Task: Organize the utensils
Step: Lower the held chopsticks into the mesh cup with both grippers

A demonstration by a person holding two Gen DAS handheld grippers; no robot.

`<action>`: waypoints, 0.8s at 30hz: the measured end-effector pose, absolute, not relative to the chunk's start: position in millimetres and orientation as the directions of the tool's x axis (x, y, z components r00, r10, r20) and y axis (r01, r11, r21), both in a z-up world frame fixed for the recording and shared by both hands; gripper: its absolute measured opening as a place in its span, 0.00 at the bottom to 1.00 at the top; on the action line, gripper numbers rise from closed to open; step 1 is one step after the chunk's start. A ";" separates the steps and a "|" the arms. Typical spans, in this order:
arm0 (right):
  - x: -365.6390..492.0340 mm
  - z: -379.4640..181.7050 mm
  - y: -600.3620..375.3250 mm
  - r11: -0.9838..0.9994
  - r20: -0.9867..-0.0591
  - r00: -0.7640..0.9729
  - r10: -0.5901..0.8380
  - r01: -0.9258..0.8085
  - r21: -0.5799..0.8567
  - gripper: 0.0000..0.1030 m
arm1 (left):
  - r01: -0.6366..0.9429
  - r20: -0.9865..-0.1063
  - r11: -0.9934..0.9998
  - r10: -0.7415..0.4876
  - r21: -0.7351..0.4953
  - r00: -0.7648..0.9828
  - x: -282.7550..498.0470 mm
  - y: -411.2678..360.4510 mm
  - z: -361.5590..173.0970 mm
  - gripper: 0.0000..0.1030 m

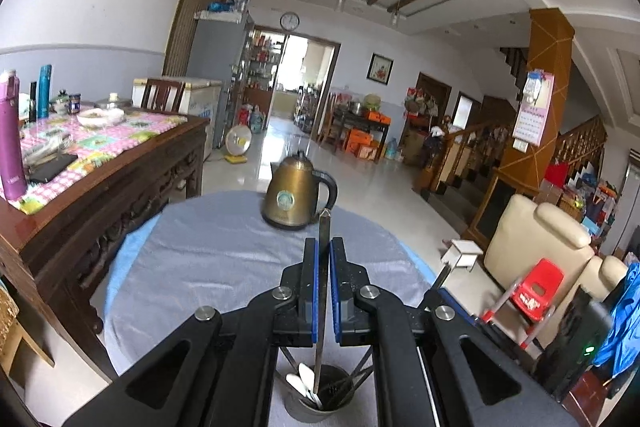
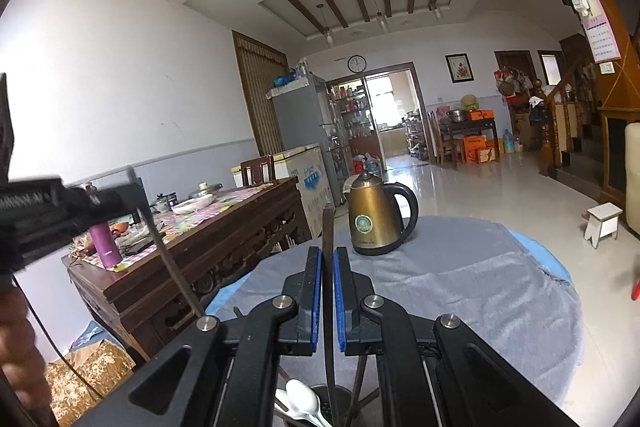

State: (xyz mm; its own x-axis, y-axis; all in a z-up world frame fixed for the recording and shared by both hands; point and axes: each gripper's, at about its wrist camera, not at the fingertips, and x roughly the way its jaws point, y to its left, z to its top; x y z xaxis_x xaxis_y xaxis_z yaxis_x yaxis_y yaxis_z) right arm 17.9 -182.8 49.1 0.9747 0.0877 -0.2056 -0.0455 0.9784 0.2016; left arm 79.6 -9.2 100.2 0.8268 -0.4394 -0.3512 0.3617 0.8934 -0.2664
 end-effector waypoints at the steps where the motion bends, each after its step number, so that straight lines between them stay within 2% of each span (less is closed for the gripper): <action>1: 16.5 48.4 -183.2 0.979 -0.206 0.975 0.087 -0.045 0.200 0.07 | 0.362 -0.363 0.893 -0.441 -0.268 0.821 81.5 -12.0 97.2 0.05; 11: 10.3 44.2 -185.7 0.975 -0.218 0.971 0.097 -0.048 0.217 0.07 | 0.345 -0.378 0.912 -0.407 -0.223 0.831 77.1 -20.7 89.5 0.05; 24: 9.0 45.1 -180.9 0.974 -0.230 0.967 0.113 -0.062 0.217 0.07 | 0.325 -0.402 0.918 -0.393 -0.227 0.827 80.5 -16.7 83.7 0.05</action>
